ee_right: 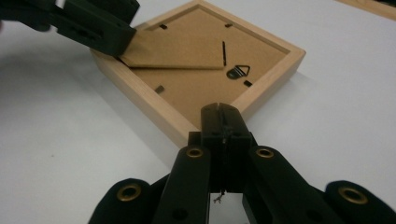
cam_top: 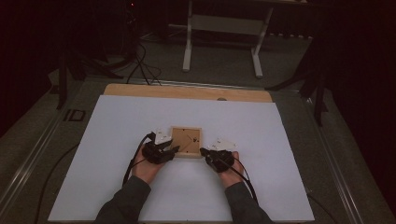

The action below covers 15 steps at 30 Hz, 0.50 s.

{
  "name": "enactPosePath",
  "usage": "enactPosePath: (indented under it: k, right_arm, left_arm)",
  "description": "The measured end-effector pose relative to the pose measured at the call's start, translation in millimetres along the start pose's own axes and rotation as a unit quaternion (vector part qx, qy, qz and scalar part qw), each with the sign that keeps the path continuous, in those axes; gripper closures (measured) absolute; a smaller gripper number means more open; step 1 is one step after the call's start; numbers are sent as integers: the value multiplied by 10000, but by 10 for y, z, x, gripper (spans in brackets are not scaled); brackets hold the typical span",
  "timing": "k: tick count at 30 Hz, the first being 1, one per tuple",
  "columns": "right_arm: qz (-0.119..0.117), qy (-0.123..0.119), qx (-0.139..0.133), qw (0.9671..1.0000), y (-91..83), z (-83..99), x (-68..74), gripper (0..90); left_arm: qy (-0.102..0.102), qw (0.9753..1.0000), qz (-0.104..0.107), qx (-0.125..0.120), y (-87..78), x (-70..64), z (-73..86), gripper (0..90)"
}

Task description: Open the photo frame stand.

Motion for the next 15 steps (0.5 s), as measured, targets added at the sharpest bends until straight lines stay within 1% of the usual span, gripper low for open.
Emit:
enactPosePath:
  k: [6, 9, 10, 12, 13, 15]
  right_arm:
    - [-74, -54, -71, 9999, 4, -36, 39, 898]
    - [-90, -64, -61, 9999, 6, -35, 43, 898]
    - [-94, -100, -12, 9999, 22, -28, 49, 898]
    - [-110, -85, -21, 9999, 26, -30, 49, 898]
    - [-112, -85, -24, 9999, 30, -32, 52, 898]
    - [-111, -101, -27, 9999, 32, -33, 54, 898]
  left_arm:
    - [-1, 10000, 26, -4, 11, -1, 2, 586]
    - [4, 10000, 33, 0, 17, -4, 3, 586]
    - [6, 10000, 24, 2, 18, -5, 3, 581]
    - [-4, 10000, -2, 3, 21, -5, 2, 560]
    - [-17, 10000, 2, 3, 24, -6, 2, 534]
    - [-16, 10000, 4, -2, 29, -11, 2, 527]
Point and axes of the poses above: each handheld gripper's, and its own axes: y roughly forward along the jaws, z roughly out of its underside, x roughly to its left, the point moved 3 cm from there along y, roughly forward along the jaws, and after that the axes turned 4 degrees about -y, right-handed, at the moved point
